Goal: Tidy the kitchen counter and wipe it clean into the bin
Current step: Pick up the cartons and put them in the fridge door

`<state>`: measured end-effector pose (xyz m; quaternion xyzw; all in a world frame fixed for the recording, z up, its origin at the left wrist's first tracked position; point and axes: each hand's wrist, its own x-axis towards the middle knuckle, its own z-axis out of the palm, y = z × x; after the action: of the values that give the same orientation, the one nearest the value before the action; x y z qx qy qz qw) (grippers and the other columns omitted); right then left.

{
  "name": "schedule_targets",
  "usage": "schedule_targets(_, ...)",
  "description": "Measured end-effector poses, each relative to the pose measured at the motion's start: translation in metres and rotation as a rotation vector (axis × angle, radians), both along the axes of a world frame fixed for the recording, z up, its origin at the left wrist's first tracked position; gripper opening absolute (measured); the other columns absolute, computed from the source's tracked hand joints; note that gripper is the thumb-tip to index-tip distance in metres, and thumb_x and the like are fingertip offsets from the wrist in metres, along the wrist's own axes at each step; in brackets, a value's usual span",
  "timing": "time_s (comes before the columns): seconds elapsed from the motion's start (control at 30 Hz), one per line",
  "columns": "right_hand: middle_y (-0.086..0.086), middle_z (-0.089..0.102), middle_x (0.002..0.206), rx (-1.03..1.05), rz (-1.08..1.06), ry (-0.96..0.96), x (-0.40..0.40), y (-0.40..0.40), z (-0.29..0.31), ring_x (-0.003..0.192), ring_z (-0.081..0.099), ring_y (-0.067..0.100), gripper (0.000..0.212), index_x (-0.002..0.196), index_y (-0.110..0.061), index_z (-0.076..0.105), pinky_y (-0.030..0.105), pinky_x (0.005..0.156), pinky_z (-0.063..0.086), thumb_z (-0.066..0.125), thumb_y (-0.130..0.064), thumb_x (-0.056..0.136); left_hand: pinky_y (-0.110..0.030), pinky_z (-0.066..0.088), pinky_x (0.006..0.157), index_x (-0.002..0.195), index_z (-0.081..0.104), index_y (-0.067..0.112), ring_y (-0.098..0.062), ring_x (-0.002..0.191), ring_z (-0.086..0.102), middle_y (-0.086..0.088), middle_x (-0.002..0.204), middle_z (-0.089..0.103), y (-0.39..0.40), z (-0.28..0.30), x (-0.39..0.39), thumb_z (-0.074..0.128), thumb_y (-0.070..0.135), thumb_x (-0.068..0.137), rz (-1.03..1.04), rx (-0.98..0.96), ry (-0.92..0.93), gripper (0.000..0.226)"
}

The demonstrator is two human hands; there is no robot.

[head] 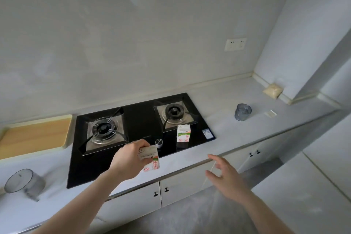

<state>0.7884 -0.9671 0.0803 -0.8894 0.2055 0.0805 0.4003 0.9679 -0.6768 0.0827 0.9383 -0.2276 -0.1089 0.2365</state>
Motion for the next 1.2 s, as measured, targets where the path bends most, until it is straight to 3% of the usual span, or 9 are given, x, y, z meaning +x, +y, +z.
schedule_targets(0.27, -0.011, 0.043, 0.151, 0.057, -0.040, 0.005, 0.070, -0.077, -0.011, 0.137, 0.043, 0.011, 0.052, 0.145, -0.038, 0.042, 0.035, 0.108, 0.047, 0.062, -0.033, 0.098, -0.021, 0.054, 0.073, 0.112, 0.059, 0.041, -0.008, 0.101, 0.058, 0.017, 0.114, 0.057, -0.118, -0.047, 0.043, 0.082, 0.037, 0.081, -0.006, 0.006, 0.035, 0.039)
schedule_targets(0.47, -0.012, 0.041, 0.152, 0.081, 0.088, 0.083, 0.121, -0.131, -0.030, 0.138, 0.043, 0.009, 0.054, 0.148, -0.038, 0.040, 0.033, 0.107, 0.045, 0.059, -0.037, 0.097, -0.025, 0.053, 0.086, 0.124, 0.061, 0.034, -0.010, 0.117, 0.043, 0.015, 0.135, 0.040, -0.174, -0.085, 0.057, 0.079, 0.038, 0.083, 0.047, 0.125, 0.010, 0.045)
schedule_targets(0.6, -0.008, 0.039, 0.155, 0.092, 0.163, 0.155, 0.149, -0.144, -0.047, 0.135, 0.046, 0.013, 0.056, 0.149, -0.034, 0.040, 0.018, 0.086, 0.050, 0.060, -0.035, 0.097, -0.032, 0.053, 0.094, 0.132, 0.058, 0.032, -0.016, 0.129, 0.038, 0.010, 0.146, 0.034, -0.196, -0.097, 0.059, 0.076, 0.039, 0.085, 0.075, 0.158, -0.005, 0.051)
schedule_targets(0.77, -0.006, 0.037, 0.158, 0.091, 0.217, 0.200, 0.177, -0.141, -0.061, 0.141, 0.042, 0.017, 0.059, 0.151, -0.033, 0.039, 0.035, 0.112, 0.042, 0.060, -0.036, 0.096, -0.037, 0.046, 0.107, 0.134, 0.057, 0.031, -0.023, 0.134, 0.037, 0.005, 0.149, 0.034, -0.216, -0.106, 0.068, 0.076, 0.033, 0.085, 0.057, 0.132, -0.053, 0.053)
schedule_targets(1.0, -0.008, 0.031, 0.161, 0.090, 0.238, 0.246, 0.197, -0.126, -0.078, 0.145, 0.038, 0.021, 0.062, 0.151, -0.036, 0.034, 0.037, 0.114, 0.041, 0.062, -0.034, 0.096, -0.036, 0.047, 0.109, 0.135, 0.040, 0.027, -0.023, 0.136, 0.033, 0.003, 0.149, 0.030, -0.215, -0.114, 0.086, 0.079, 0.030, 0.081, -0.002, 0.100, -0.091, 0.067)
schedule_targets(1.2, -0.005, 0.031, 0.161, 0.055, 0.257, 0.216, 0.221, -0.110, -0.090, 0.144, 0.038, 0.020, 0.085, 0.157, -0.031, 0.020, 0.039, 0.115, 0.041, 0.073, -0.030, 0.090, -0.030, 0.039, 0.114, 0.152, 0.021, 0.025, -0.017, 0.141, 0.032, 0.008, 0.150, 0.029, -0.200, -0.116, 0.112, 0.076, 0.036, 0.080, -0.067, 0.115, 0.045, 0.092)
